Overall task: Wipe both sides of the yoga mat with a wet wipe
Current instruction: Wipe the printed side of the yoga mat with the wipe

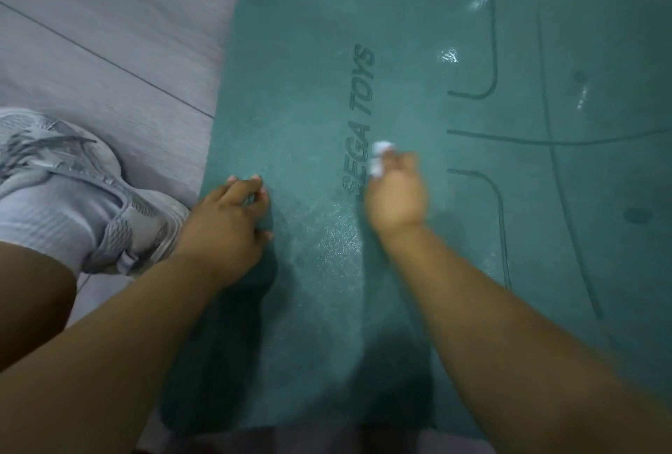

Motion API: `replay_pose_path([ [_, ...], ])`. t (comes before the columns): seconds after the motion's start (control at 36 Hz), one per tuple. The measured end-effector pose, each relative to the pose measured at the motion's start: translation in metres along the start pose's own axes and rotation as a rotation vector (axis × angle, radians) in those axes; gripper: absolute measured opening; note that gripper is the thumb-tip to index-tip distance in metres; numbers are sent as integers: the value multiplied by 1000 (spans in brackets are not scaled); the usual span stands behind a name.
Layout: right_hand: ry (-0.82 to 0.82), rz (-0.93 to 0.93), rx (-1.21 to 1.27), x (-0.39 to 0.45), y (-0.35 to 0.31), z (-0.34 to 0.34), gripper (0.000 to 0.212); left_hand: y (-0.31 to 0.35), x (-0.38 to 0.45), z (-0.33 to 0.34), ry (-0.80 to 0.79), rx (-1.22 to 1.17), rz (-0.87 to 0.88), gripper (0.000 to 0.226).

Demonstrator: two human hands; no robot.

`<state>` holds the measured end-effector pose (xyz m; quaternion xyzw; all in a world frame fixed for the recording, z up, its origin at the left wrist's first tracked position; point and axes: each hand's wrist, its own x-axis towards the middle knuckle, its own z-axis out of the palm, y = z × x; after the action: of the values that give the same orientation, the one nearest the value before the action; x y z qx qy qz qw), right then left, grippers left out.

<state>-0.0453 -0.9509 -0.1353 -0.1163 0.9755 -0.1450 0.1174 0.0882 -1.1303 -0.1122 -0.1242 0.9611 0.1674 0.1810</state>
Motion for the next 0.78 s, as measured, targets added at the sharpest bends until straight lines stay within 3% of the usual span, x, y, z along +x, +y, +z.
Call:
replay_pose_path([
  [0.08, -319, -554, -96, -27, -39, 9, 36, -2, 0, 4, 31, 9, 12, 61],
  [0.11, -374, -716, -97, -31, -39, 8, 34, -3, -1, 5, 40, 12, 15, 61],
  [0.17, -351, -857, -60, -23, -21, -2, 32, -5, -1, 7, 54, 18, 21, 60],
  [0.22, -230, -713, -74, 6, 12, -14, 31, -6, 0, 9, 71, 20, 27, 57],
  [0.33, 48, 54, -19, 62, 73, -50, 41, -5, 2, 12, 111, 14, 28, 56],
  [0.42, 149, 295, 25, 69, 55, -40, 40, -2, 2, 13, 136, 15, 18, 57],
  [0.47, 115, 214, 14, 60, 20, -21, 36, 0, 1, 11, 139, 8, 1, 56],
  [0.56, -48, -255, -53, 33, -41, 6, 40, 1, 0, 9, 120, -22, -33, 56],
  [0.64, -286, -675, -109, 15, -60, 13, 40, 3, 2, 5, 108, -67, -73, 58],
  [0.72, -262, -805, -75, 24, -23, 2, 47, 7, 5, 3, 103, -46, -102, 57],
  [0.78, -187, -704, -43, 38, 23, -16, 38, 12, 8, 3, 93, -15, -135, 56],
])
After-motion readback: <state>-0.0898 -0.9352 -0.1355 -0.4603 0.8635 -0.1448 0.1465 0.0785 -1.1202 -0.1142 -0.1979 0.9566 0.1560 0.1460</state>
